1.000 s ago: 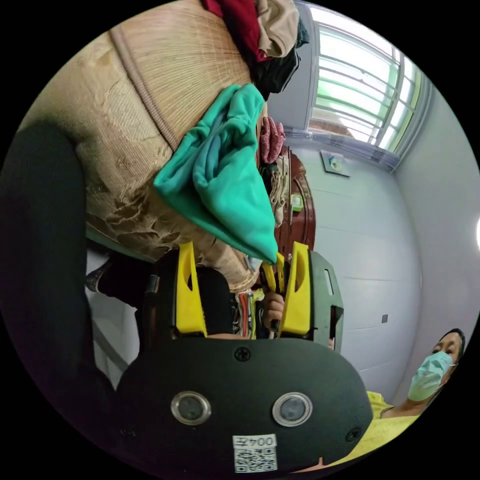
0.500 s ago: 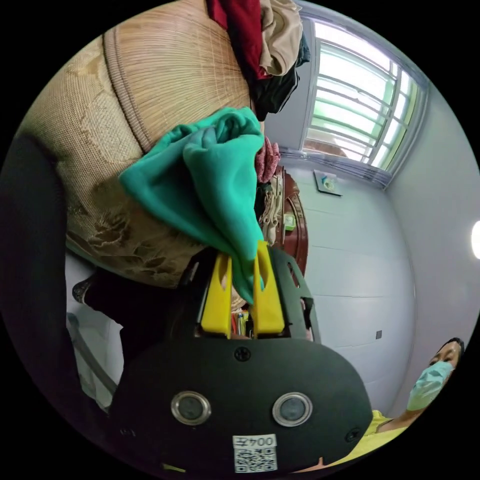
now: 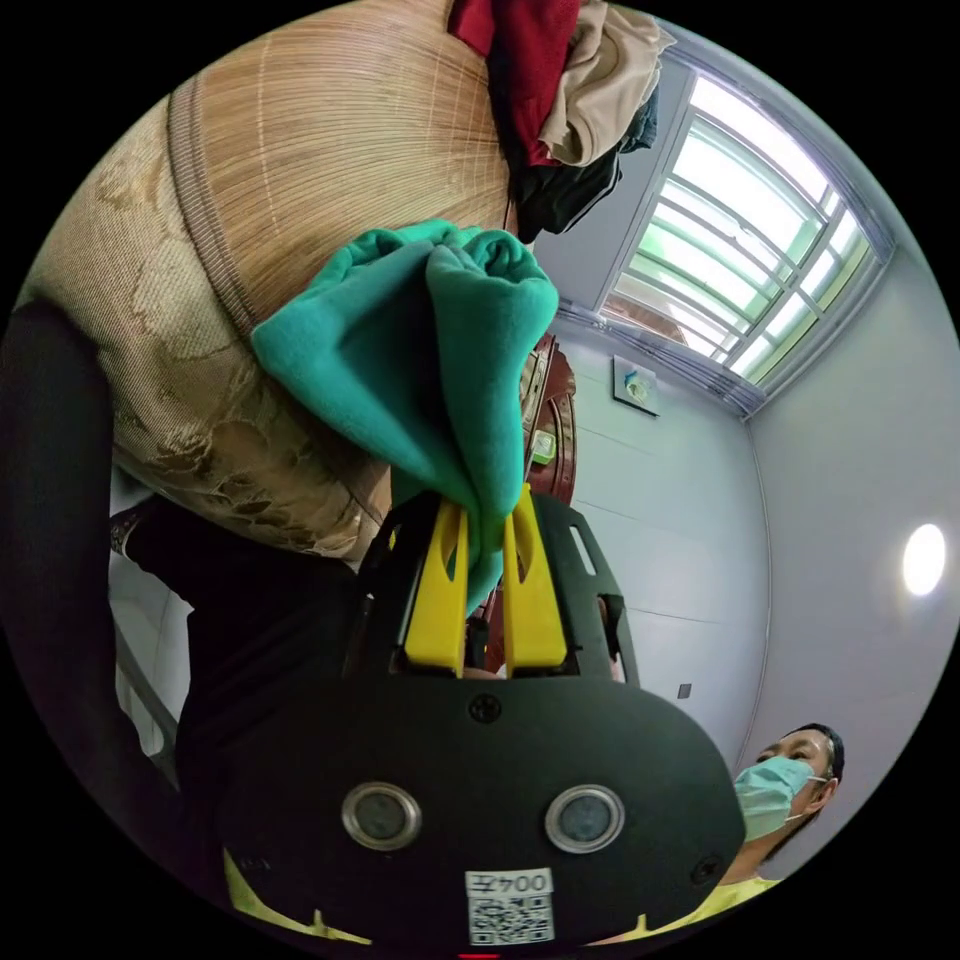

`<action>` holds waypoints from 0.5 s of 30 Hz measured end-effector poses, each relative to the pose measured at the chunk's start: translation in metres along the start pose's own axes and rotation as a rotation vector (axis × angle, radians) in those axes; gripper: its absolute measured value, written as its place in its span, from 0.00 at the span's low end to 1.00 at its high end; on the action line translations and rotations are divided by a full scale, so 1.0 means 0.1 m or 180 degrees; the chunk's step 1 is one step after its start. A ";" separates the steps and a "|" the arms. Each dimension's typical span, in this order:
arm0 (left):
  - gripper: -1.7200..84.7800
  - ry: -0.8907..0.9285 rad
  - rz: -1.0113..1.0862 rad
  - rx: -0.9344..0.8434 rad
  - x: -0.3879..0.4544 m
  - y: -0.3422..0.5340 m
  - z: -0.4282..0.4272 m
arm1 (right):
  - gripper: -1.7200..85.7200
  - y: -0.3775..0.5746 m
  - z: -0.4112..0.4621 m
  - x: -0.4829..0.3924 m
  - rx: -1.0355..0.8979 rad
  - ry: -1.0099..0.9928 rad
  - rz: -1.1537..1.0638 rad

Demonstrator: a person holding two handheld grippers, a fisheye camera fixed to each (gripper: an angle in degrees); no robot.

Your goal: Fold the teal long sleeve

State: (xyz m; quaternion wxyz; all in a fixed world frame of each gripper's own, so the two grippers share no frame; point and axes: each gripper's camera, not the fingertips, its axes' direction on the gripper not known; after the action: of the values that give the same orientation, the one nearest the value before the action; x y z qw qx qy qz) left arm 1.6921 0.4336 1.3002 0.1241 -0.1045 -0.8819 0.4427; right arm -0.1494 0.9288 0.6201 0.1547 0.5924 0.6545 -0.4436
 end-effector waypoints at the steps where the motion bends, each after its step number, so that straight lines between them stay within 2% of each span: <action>1: 0.07 -0.0007 0.0012 -0.0020 0.03 -0.01 0.00 | 0.25 -0.08 0.11 0.06 -0.0012 -0.0058 0.0056; 11: 0.07 -0.0062 0.0028 -0.0112 0.04 0.04 0.08 | 0.24 -0.23 1.25 0.16 -0.0157 -0.0160 0.0197; 15: 0.08 -0.0181 0.0121 -0.0106 -0.07 0.12 0.13 | 0.17 -0.14 1.62 0.04 -0.0284 0.0282 0.0108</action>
State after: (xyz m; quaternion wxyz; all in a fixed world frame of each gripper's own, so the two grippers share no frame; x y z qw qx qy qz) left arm 1.6955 0.4293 1.2823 0.0888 -0.1107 -0.8901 0.4331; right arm -0.2156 0.8089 0.5318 0.1593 0.6150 0.6697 -0.3846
